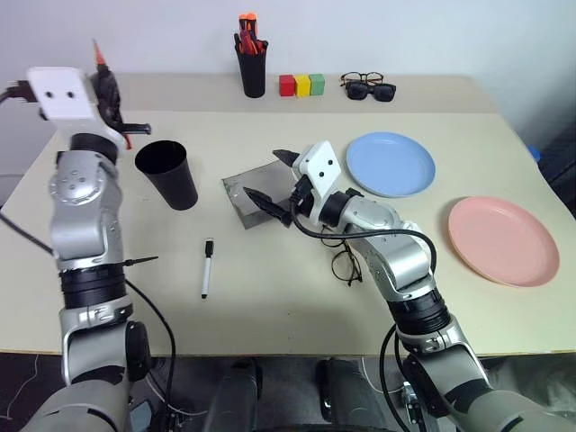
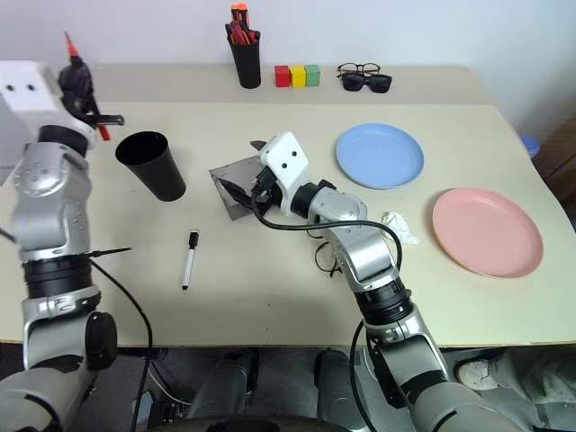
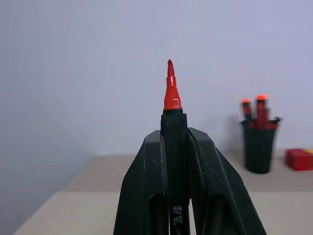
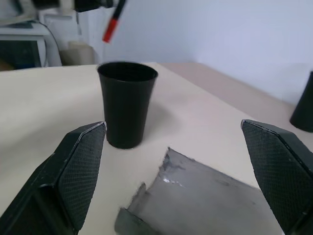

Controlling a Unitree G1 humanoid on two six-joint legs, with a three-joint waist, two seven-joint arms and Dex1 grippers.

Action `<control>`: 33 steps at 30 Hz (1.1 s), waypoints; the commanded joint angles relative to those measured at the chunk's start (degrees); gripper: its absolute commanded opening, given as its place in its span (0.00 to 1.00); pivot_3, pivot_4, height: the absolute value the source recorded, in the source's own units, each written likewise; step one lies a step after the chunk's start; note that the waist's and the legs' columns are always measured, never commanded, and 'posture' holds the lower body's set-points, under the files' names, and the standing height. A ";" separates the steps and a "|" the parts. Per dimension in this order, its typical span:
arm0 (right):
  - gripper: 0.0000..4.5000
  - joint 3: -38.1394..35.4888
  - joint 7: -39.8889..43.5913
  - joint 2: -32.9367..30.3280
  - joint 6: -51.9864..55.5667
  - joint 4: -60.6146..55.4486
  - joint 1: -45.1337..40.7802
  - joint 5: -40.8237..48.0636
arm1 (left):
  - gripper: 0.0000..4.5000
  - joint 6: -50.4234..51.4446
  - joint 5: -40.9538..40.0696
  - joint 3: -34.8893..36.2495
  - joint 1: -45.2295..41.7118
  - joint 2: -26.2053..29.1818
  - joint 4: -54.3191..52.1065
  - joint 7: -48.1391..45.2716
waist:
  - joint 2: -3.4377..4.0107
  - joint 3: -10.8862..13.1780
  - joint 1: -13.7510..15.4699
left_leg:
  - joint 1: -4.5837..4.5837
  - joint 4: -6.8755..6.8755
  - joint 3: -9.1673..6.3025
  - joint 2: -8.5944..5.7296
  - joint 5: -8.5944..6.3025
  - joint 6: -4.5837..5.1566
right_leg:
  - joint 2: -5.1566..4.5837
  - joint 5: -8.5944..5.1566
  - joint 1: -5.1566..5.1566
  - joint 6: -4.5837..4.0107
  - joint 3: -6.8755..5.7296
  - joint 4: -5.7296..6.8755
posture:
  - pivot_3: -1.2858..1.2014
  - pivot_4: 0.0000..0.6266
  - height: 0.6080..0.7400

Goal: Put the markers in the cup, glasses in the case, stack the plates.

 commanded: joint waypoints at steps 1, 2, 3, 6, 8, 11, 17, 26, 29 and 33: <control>1.00 -0.34 -0.21 0.24 -1.36 -1.34 -0.45 -0.28 | 0.00 -4.59 0.98 -0.30 -0.17 -0.14 2.52 -0.43 | 0.00 0.00 -0.43 | 0.00 0.00 0.00 0.00 0.00 0.00 | 0.01 0.00 -0.03 0.00 0.00 0.03 | 0.52 0.24 1.00; 1.00 -0.35 -0.27 0.13 -1.30 -1.49 -0.24 -0.37 | 0.00 -5.04 0.42 -0.18 0.07 -0.71 3.04 -0.44 | 0.00 0.00 -0.62 | 0.00 0.00 -0.01 0.01 0.00 0.00 | 0.02 0.00 -0.03 0.00 0.00 0.05 | 0.52 0.24 1.00; 1.00 -0.36 -0.35 0.06 -1.23 -1.64 -0.05 -0.49 | 0.00 -5.43 -0.16 -0.23 0.49 -1.29 3.37 -0.82 | 0.00 0.00 -0.83 | 0.00 0.00 -0.02 0.01 0.00 0.00 | 0.02 0.00 -0.03 0.00 0.00 0.06 | 0.52 0.24 1.00; 1.00 -0.39 -0.52 -0.02 -0.98 -2.10 0.29 -0.57 | 0.30 -6.28 0.37 -0.61 1.58 -1.90 3.54 -0.42 | 0.00 0.00 -1.15 | 0.00 0.02 -0.02 0.01 0.00 0.00 | 0.01 0.00 -0.02 0.00 0.00 0.07 | 0.52 0.24 1.00; 1.00 -0.46 -0.55 -0.08 -0.72 -2.39 0.44 -0.45 | 0.53 -6.14 0.44 -0.41 2.04 -1.99 2.72 0.10 | 0.00 0.00 -1.15 | 0.01 0.02 -0.03 0.01 0.00 0.01 | 0.01 0.00 -0.02 0.00 0.00 0.09 | 0.52 0.24 1.00; 1.00 -0.50 -0.46 -0.36 -0.48 -2.70 0.71 -0.39 | 0.63 -4.83 -2.51 1.23 3.20 -2.38 -1.65 -0.31 | 0.00 0.00 -1.16 | 0.00 0.04 -0.03 0.01 0.00 0.01 | 0.01 0.00 -0.01 0.00 0.00 0.09 | 0.52 0.24 1.00; 1.00 -0.91 0.35 -1.97 -0.23 -2.73 1.56 -0.27 | 0.63 7.44 -14.73 1.57 13.09 1.54 -22.53 -9.40 | 0.01 0.00 -1.23 | 0.00 0.00 -0.03 0.03 0.00 0.01 | 0.01 0.00 -0.02 0.00 0.02 0.08 | 0.52 0.24 1.00; 1.00 -1.59 7.19 -7.56 0.21 -1.13 1.57 1.77 | 1.00 46.79 -32.92 2.36 31.55 22.00 -42.56 -14.54 | 0.08 0.05 -1.27 | 0.10 0.00 -0.01 0.08 -0.02 0.04 | 0.06 -0.01 0.05 -0.04 0.04 0.11 | 0.52 0.24 1.00; 1.00 0.37 15.57 -13.31 0.49 -3.08 3.07 3.24 | 1.00 58.64 -35.71 -1.08 31.12 22.33 -44.21 -10.30 | 0.09 0.06 -0.82 | 0.09 0.02 -0.01 0.05 -0.03 0.05 | 0.02 -0.02 0.12 -0.03 0.03 0.03 | 0.52 0.24 1.00; 1.00 0.38 16.69 -14.18 0.19 -3.01 3.20 3.01 | 1.00 68.25 -35.68 -3.09 26.76 17.01 -41.09 -5.31 | 0.07 0.06 -1.06 | 0.10 0.04 -0.02 0.06 -0.04 0.08 | 0.04 -0.02 0.15 -0.02 0.01 0.04 | 0.52 0.24 1.00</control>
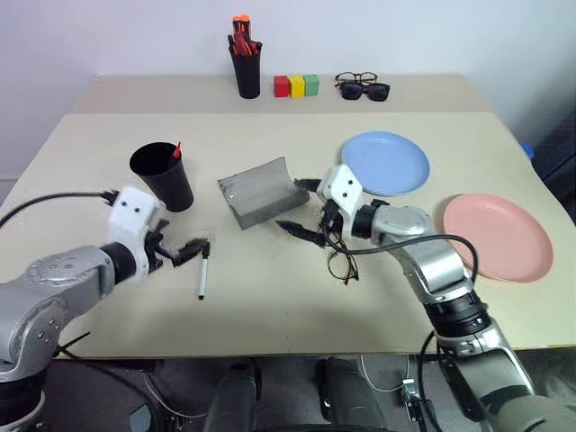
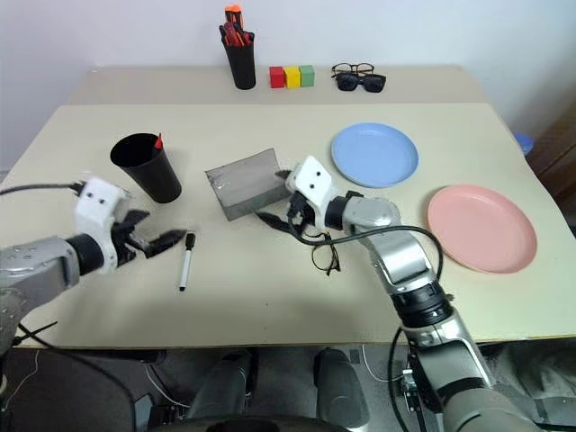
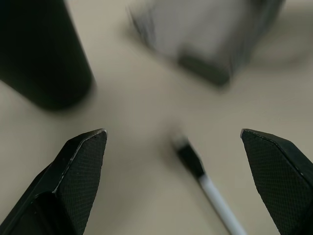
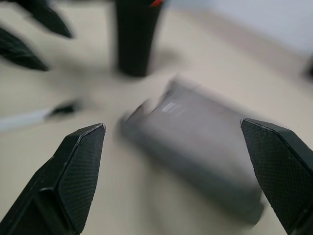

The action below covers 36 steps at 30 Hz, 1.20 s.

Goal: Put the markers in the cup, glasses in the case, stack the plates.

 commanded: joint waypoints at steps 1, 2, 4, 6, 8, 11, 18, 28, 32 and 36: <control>1.00 0.00 0.76 0.45 -0.80 -2.55 -0.51 0.79 | 1.00 7.87 0.47 -1.98 -3.90 -2.19 1.31 3.60 | -0.01 0.00 -0.34 | 0.01 0.00 -0.01 0.02 0.00 0.00 | 0.03 0.00 -0.01 0.00 -0.01 0.01 | 0.52 0.24 1.00; 1.00 0.06 0.70 0.58 -0.86 -2.68 -0.39 0.59 | 1.00 9.44 1.19 -2.86 -4.64 -2.77 1.91 4.15 | 0.00 0.00 -0.41 | 0.01 0.00 -0.01 0.04 0.00 0.00 | 0.05 0.00 -0.04 -0.01 0.00 0.03 | 0.52 0.24 1.00; 1.00 0.31 0.47 0.88 -0.50 -3.66 0.30 0.59 | 0.88 11.75 2.10 -4.36 -6.39 -5.11 3.39 5.17 | 0.00 0.00 -0.35 | 0.01 -0.03 0.00 0.03 0.00 0.00 | 0.05 0.00 -0.06 -0.01 0.01 0.04 | 0.52 0.24 1.00; 1.00 0.75 0.11 1.12 -0.21 -4.69 1.08 0.44 | 0.71 12.88 3.59 -6.31 -7.62 -6.44 4.58 5.88 | 0.00 0.00 -0.13 | 0.00 -0.03 0.00 0.03 0.00 -0.01 | 0.03 0.00 -0.07 -0.01 0.01 0.03 | 0.52 0.24 1.00; 1.00 0.94 -0.18 1.22 0.10 -5.58 1.68 0.32 | 0.51 13.55 5.27 -6.99 -8.13 -7.06 5.37 6.50 | -0.01 -0.01 -0.06 | -0.01 -0.02 0.00 0.01 0.00 -0.01 | 0.01 0.00 -0.05 -0.01 0.01 0.01 | 0.52 0.24 1.00; 1.00 0.87 -0.71 1.24 0.69 -6.50 2.29 0.34 | 0.14 13.88 7.02 -7.07 -8.53 -7.43 5.96 6.35 | 0.00 -0.01 -0.05 | -0.01 -0.01 0.01 0.00 0.00 -0.01 | 0.00 0.00 -0.04 -0.01 0.01 0.00 | 0.52 0.24 1.00; 1.00 0.63 -1.25 0.78 0.99 -7.15 2.55 0.12 | 0.04 -10.58 9.12 -3.72 -5.27 -2.81 -0.23 -8.52 | 0.00 0.00 -0.11 | -0.03 -0.03 0.01 0.00 0.00 -0.03 | -0.01 0.00 -0.07 -0.03 0.01 -0.05 | 0.52 0.24 1.00; 1.00 0.30 -6.48 7.44 -1.23 -3.58 -2.05 -0.09 | 0.04 -28.94 16.68 7.91 -22.80 -12.14 13.42 9.52 | -0.08 -0.02 0.22 | -0.04 0.08 0.01 -0.03 0.01 -0.04 | -0.05 0.02 0.02 0.01 0.00 -0.11 | 0.52 0.24 1.00; 1.00 1.17 -11.11 12.59 -2.45 -2.17 -3.70 -1.89 | 0.04 -43.85 29.75 -0.05 -24.89 -11.99 23.41 11.59 | -0.06 -0.01 -0.05 | -0.02 -0.06 0.00 -0.03 0.02 -0.05 | 0.01 0.01 -0.14 -0.01 0.02 0.03 | 0.52 0.24 1.00; 1.00 2.86 -10.91 13.82 -2.47 -3.43 -2.71 -2.42 | 0.04 -52.57 34.66 -2.99 -24.15 -13.74 30.56 10.82 | -0.07 -0.02 0.29 | -0.10 -0.02 0.01 -0.06 0.02 -0.05 | -0.05 0.02 -0.11 0.00 0.01 -0.06 | 0.52 0.24 1.00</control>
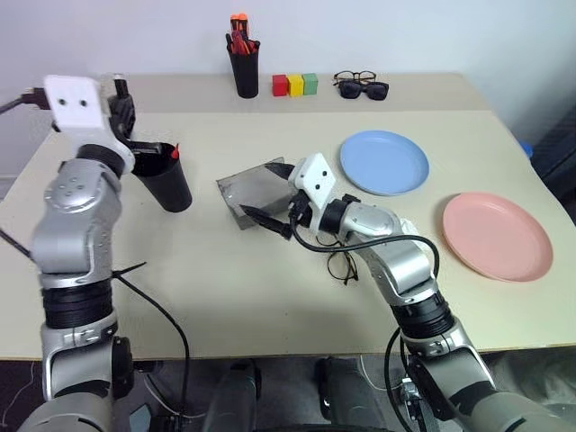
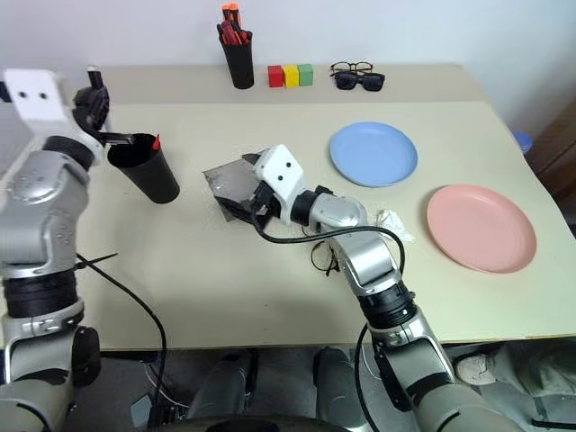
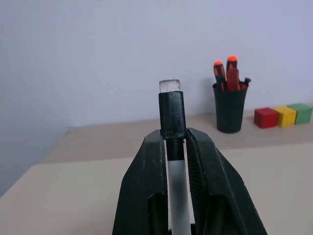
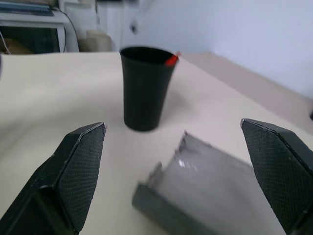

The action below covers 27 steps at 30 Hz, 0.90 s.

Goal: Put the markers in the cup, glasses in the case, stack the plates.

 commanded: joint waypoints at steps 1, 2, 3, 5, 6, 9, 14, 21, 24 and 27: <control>1.00 0.86 -0.22 0.62 -1.00 -2.47 0.27 -0.23 | 0.04 -8.02 3.98 -1.00 0.06 -0.74 3.61 -0.65 | 0.00 0.00 0.00 | 0.00 0.00 0.00 0.00 0.00 0.00 | 0.00 0.00 -0.01 0.00 0.00 0.01 | 0.52 0.24 1.00; 1.00 1.08 -0.28 0.72 -0.90 -2.78 0.52 -0.25 | 0.04 -9.79 4.56 -1.17 0.42 -1.12 4.68 -0.89 | 0.00 0.00 -0.02 | 0.00 0.00 0.00 0.00 0.00 0.00 | 0.00 0.00 -0.01 0.00 0.00 0.02 | 0.52 0.24 1.00; 1.00 1.23 -0.33 0.81 -0.75 -3.09 0.71 -0.26 | 0.04 -11.04 4.95 -1.27 0.77 -1.37 5.49 -1.31 | 0.00 0.00 -0.04 | 0.00 -0.01 0.00 0.00 0.00 0.00 | 0.01 0.00 -0.02 0.00 0.00 0.02 | 0.52 0.24 1.00; 1.00 1.23 -0.58 0.96 -0.46 -3.52 1.03 -0.20 | 0.04 -12.81 5.52 -1.13 1.53 -1.94 7.04 -1.67 | 0.00 0.00 -0.22 | 0.00 -0.01 -0.01 0.00 0.00 0.00 | 0.01 0.00 -0.02 0.00 0.00 0.04 | 0.52 0.24 1.00; 1.00 1.19 -0.72 0.99 -0.35 -3.68 1.16 -0.22 | 0.13 -13.11 5.35 -0.79 1.74 -2.29 7.49 -1.80 | 0.00 0.00 -0.37 | 0.00 -0.01 -0.01 0.01 0.00 0.00 | 0.01 0.00 -0.03 0.00 0.00 0.05 | 0.52 0.24 1.00; 1.00 0.99 -1.01 0.78 0.09 -4.23 1.44 -0.17 | 0.42 -13.70 5.53 -0.55 1.98 -2.65 8.04 -2.14 | 0.00 0.00 -0.42 | 0.02 0.00 -0.02 0.01 0.00 0.00 | 0.02 0.00 -0.04 0.00 0.00 0.09 | 0.52 0.24 1.00; 1.00 -0.50 -0.64 -1.54 0.81 -4.90 2.22 -0.15 | 0.63 -14.34 1.86 1.13 1.37 -3.85 4.11 -4.54 | 0.00 0.00 -0.36 | 0.02 0.01 -0.02 0.01 0.00 0.00 | 0.01 0.00 -0.03 0.00 -0.01 0.09 | 0.52 0.24 1.00; 1.00 -3.97 0.88 -8.36 2.39 -7.20 4.96 0.78 | 0.94 5.74 -13.21 -8.41 2.37 3.16 -10.24 -26.10 | 0.01 0.01 -0.36 | -0.01 0.03 -0.02 0.00 0.00 0.01 | 0.00 0.00 0.00 0.00 -0.01 0.07 | 0.52 0.24 1.00; 1.00 -4.93 1.06 -10.04 2.89 -7.62 5.36 0.91 | 0.99 12.22 -9.25 -17.72 1.37 7.38 -9.37 -30.68 | 0.05 0.02 -0.64 | 0.06 0.02 -0.01 0.01 -0.01 0.01 | 0.02 -0.01 0.04 0.00 0.01 0.09 | 0.52 0.24 1.00; 1.00 -5.61 1.27 -11.65 3.52 -8.45 5.82 0.95 | 0.99 16.10 -5.41 -26.21 -0.85 8.47 -4.34 -34.36 | 0.07 0.03 -0.56 | 0.11 -0.01 -0.01 0.03 -0.01 0.02 | 0.07 -0.02 0.04 -0.01 0.01 0.13 | 0.52 0.24 1.00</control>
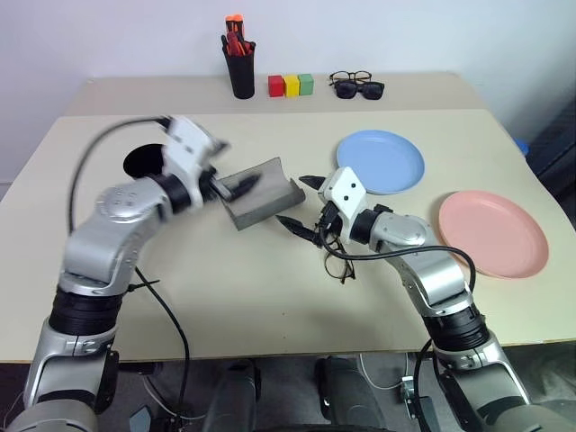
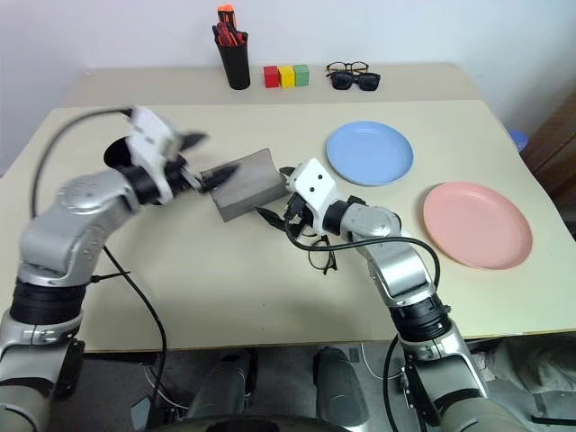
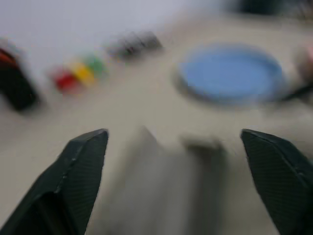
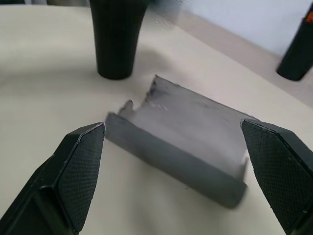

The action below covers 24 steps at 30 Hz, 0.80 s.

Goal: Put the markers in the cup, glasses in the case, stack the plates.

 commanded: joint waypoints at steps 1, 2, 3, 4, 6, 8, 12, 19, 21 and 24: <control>1.00 -1.96 0.93 -1.89 0.33 -3.92 0.46 0.86 | 0.99 3.87 4.88 -8.00 -3.33 0.91 5.68 -4.08 | 0.00 0.00 0.11 | -0.01 0.01 -0.01 0.00 0.00 0.00 | 0.00 0.00 0.00 0.00 -0.01 0.00 | 0.52 0.24 1.00; 1.00 -2.09 1.40 -2.74 0.45 -4.56 1.01 0.89 | 0.99 4.67 6.06 -9.26 -4.48 0.22 8.44 -4.03 | 0.00 0.00 0.19 | -0.02 0.01 0.00 0.00 0.00 0.00 | 0.00 0.00 0.00 0.00 0.00 0.00 | 0.52 0.24 1.00; 1.00 -2.27 1.69 -3.55 0.59 -5.17 1.60 0.81 | 0.99 4.87 7.21 -10.44 -5.56 -0.21 10.93 -4.45 | -0.01 0.01 0.26 | -0.04 0.03 0.00 0.00 0.00 0.01 | -0.01 0.00 0.00 0.00 -0.01 -0.01 | 0.52 0.24 1.00; 1.00 -2.47 1.83 -4.24 0.77 -5.71 2.14 0.79 | 0.99 5.08 7.84 -11.22 -6.40 -0.70 13.01 -5.18 | -0.02 0.01 0.30 | -0.06 0.03 -0.01 0.00 0.00 0.01 | -0.01 0.00 -0.01 0.01 -0.02 -0.02 | 0.52 0.24 1.00; 1.00 -2.98 1.54 -5.11 1.14 -6.60 3.10 0.76 | 0.94 3.59 9.09 -11.90 -7.66 -1.67 16.33 -6.49 | -0.02 0.01 0.35 | -0.07 0.03 -0.01 -0.01 -0.01 0.02 | -0.02 -0.01 -0.01 0.01 -0.02 -0.03 | 0.52 0.24 1.00; 1.00 -3.49 0.66 -5.53 1.29 -7.37 4.06 0.43 | 0.80 2.00 9.64 -11.49 -8.53 -2.80 18.66 -7.78 | -0.01 0.01 0.30 | -0.07 0.03 -0.01 -0.01 -0.01 0.02 | -0.02 -0.01 -0.01 0.01 -0.02 -0.03 | 0.52 0.24 1.00; 1.00 -3.99 -0.55 -5.87 1.82 -8.36 5.72 -0.14 | 0.34 -3.35 11.34 -12.58 -7.93 -2.39 18.40 -12.76 | -0.01 0.01 0.25 | -0.07 0.02 -0.01 0.01 -0.01 0.02 | -0.02 -0.01 -0.03 0.01 -0.02 -0.03 | 0.52 0.24 1.00; 1.00 -4.92 -0.29 -7.57 4.91 -9.86 6.35 0.67 | 0.12 -18.52 14.87 -13.44 -2.88 3.16 14.60 -23.99 | 0.00 0.01 0.36 | -0.07 0.01 0.00 0.02 -0.01 0.01 | -0.03 -0.01 -0.03 0.00 0.00 -0.04 | 0.52 0.24 1.00; 1.00 -6.05 0.77 -8.75 9.69 -10.89 6.88 3.20 | 0.12 -20.91 15.71 -12.63 -2.00 4.87 14.36 -25.65 | 0.00 0.01 0.41 | -0.09 0.03 0.00 0.02 -0.01 0.02 | -0.03 -0.01 -0.02 0.00 -0.01 -0.06 | 0.52 0.24 1.00; 1.00 -8.22 2.80 -10.65 17.41 -12.90 8.87 8.12 | 0.12 -24.02 14.91 -10.75 0.00 7.88 12.53 -29.43 | 0.00 0.02 0.52 | -0.10 0.02 0.00 0.02 -0.02 0.03 | -0.04 -0.01 -0.01 -0.01 -0.01 -0.07 | 0.52 0.24 1.00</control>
